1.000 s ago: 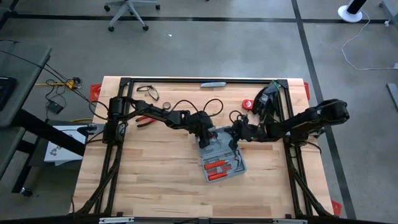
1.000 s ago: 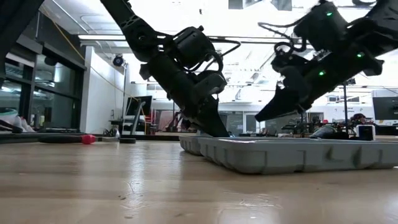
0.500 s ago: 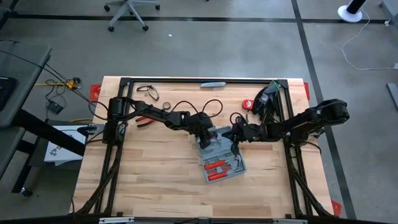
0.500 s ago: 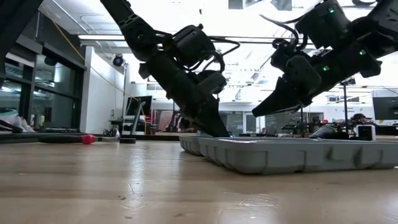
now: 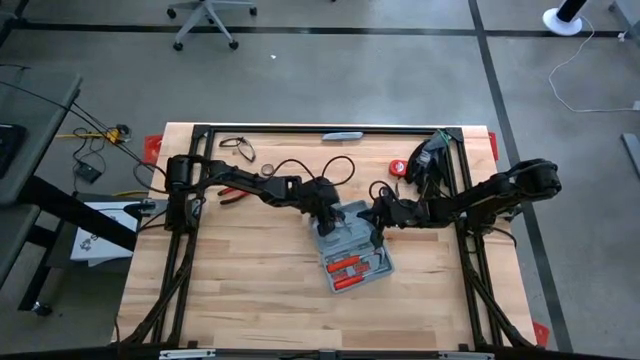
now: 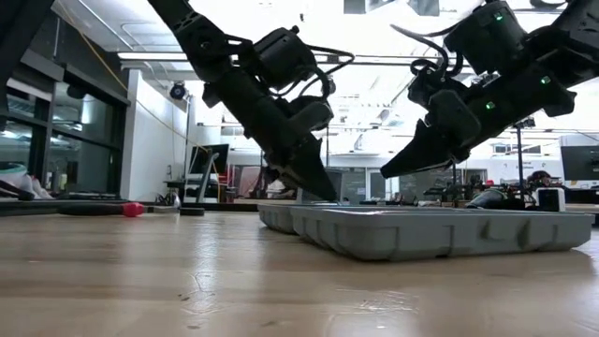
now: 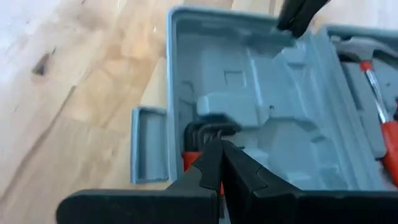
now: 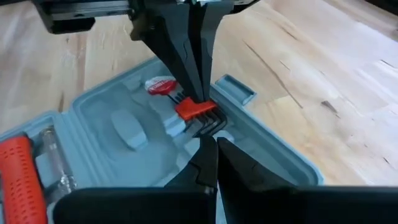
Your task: Prefit tool cases
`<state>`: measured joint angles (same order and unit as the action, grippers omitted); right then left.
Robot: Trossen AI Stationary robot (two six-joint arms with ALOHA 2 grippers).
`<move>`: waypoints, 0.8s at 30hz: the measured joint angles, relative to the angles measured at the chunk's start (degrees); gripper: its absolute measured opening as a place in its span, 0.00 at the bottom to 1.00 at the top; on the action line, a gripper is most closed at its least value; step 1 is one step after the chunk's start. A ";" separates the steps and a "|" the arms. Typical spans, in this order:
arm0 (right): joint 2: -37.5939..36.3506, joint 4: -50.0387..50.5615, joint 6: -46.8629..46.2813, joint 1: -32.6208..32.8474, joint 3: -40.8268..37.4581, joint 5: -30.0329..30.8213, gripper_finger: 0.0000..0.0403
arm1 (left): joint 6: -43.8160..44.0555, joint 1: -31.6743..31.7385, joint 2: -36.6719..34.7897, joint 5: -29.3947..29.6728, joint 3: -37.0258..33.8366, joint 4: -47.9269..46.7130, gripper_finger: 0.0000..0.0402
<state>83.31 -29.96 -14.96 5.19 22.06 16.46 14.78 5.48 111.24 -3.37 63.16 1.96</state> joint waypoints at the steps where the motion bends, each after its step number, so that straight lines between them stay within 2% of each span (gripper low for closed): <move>1: 0.00 0.11 0.00 0.00 0.00 0.05 0.00 | 0.17 0.00 0.00 -0.07 0.00 0.50 0.00; 5: 0.00 0.11 0.02 0.00 0.00 0.05 0.00 | 2.16 -0.10 0.00 -1.36 0.05 3.89 0.00; 8: 0.02 0.11 0.02 0.00 -0.01 0.55 0.00 | 3.16 -0.52 0.00 -4.53 0.09 10.31 0.00; 10: 0.02 0.10 -0.15 0.00 -0.02 3.40 0.00 | 4.25 -0.98 -0.03 -8.03 -0.40 17.85 0.00; 14: 0.02 0.12 -1.54 -0.01 -0.02 9.48 0.00 | 11.45 -1.34 -0.20 -18.00 -5.93 39.22 0.00; 17: 0.02 0.34 -1.49 -0.07 -0.04 12.11 0.00 | 18.39 -1.25 -0.20 -17.21 -11.99 53.03 0.00; 20: 0.42 0.81 -1.49 -0.14 -0.07 12.96 0.00 | 23.38 -1.47 -0.20 -12.36 -17.13 62.53 0.00; 22: 1.47 -0.66 -1.50 -0.42 -0.09 10.56 0.00 | 24.24 -1.80 -0.20 -11.57 -19.60 66.69 0.00; 24: 3.34 -5.81 -0.94 -0.94 -0.13 4.02 0.00 | 25.01 -2.23 -0.20 -13.21 -21.38 68.79 0.00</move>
<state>86.65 -35.77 -15.90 4.25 21.93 20.48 39.79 3.25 111.04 -16.58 41.78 70.75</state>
